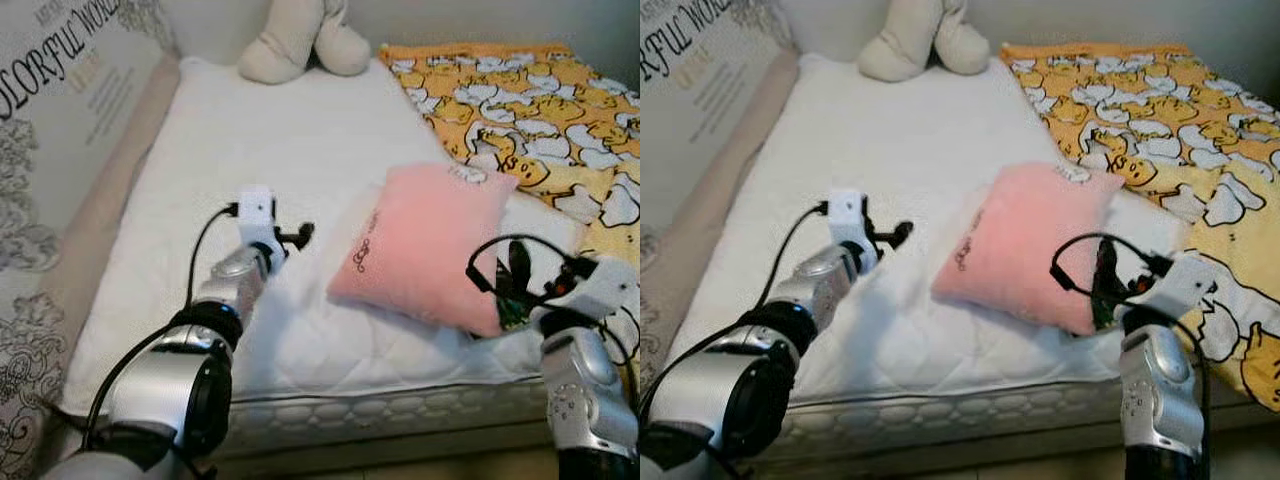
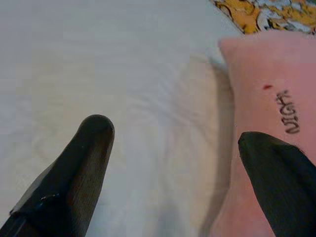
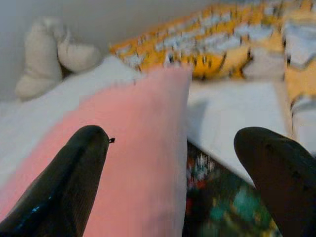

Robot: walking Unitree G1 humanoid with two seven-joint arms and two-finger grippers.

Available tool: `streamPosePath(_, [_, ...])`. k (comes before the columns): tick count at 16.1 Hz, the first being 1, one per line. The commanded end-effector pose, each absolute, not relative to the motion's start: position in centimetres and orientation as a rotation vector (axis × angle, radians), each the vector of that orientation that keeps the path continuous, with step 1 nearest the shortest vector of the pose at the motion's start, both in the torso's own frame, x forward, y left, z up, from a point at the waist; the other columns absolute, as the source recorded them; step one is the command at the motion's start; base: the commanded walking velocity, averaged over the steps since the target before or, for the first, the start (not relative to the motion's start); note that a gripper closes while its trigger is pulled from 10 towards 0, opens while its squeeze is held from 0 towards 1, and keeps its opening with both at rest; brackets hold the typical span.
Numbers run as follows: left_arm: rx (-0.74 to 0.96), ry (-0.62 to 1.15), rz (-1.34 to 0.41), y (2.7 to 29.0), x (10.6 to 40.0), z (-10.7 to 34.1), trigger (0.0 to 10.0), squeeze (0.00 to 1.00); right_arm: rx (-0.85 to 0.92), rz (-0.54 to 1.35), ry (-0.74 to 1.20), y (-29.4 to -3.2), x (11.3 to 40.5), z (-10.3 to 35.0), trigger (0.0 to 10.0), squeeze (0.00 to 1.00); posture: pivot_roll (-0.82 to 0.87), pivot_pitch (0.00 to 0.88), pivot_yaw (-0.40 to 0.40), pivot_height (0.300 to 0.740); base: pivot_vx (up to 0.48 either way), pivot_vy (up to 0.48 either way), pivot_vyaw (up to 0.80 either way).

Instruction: Clean up the room

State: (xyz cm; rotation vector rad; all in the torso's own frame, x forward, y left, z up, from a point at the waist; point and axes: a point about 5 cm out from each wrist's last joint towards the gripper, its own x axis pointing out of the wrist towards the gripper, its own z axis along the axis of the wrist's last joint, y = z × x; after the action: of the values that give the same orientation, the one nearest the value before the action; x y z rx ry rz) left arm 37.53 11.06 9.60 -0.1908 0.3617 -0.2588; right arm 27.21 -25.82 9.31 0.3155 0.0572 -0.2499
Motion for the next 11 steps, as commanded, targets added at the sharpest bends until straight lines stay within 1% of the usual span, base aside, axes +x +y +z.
streamPosePath(1, [-0.176,0.365,-0.272,10.5,37.9,10.2,10.0,0.00,0.326,-0.244,0.056,-26.2,27.6,9.5,10.0,0.00,-0.18,0.000,0.042,0.740,0.000,0.000,0.00])
streamPosePath(3, [-0.186,0.381,-0.274,10.0,37.8,10.1,10.0,0.00,0.337,-0.233,0.068,-26.2,27.8,9.3,10.0,0.00,-0.19,0.005,0.044,0.740,0.000,0.000,0.00])
streamPosePath(5, [-0.197,0.395,-0.292,9.1,37.7,10.0,10.0,0.00,0.332,-0.201,0.084,-25.8,28.1,9.0,10.0,0.01,-0.19,0.051,0.050,0.740,0.000,0.000,0.00])
streamPosePath(8, [-0.208,0.421,-0.298,8.6,37.4,9.6,10.0,0.00,0.326,-0.169,0.097,-25.1,28.2,8.9,10.0,0.01,-0.20,0.114,0.061,0.740,0.000,0.000,0.00])
streamPosePath(9, [-0.242,0.444,-0.301,8.1,37.1,9.2,10.0,0.00,0.327,-0.159,0.114,-24.9,28.5,8.5,10.0,0.01,-0.22,0.152,0.067,0.740,0.000,0.000,0.00])
streamPosePath(10, [-0.318,0.481,-0.323,6.9,36.6,8.7,10.0,0.00,0.339,-0.134,0.140,-24.3,29.0,8.1,10.0,0.01,-0.23,0.195,0.072,0.740,0.000,0.000,0.00])
streamPosePath(11, [-0.334,0.485,-0.329,6.6,36.6,8.7,10.0,0.00,0.342,-0.125,0.144,-24.1,29.1,8.1,10.0,0.01,-0.23,0.195,0.072,0.740,0.000,0.000,0.00])
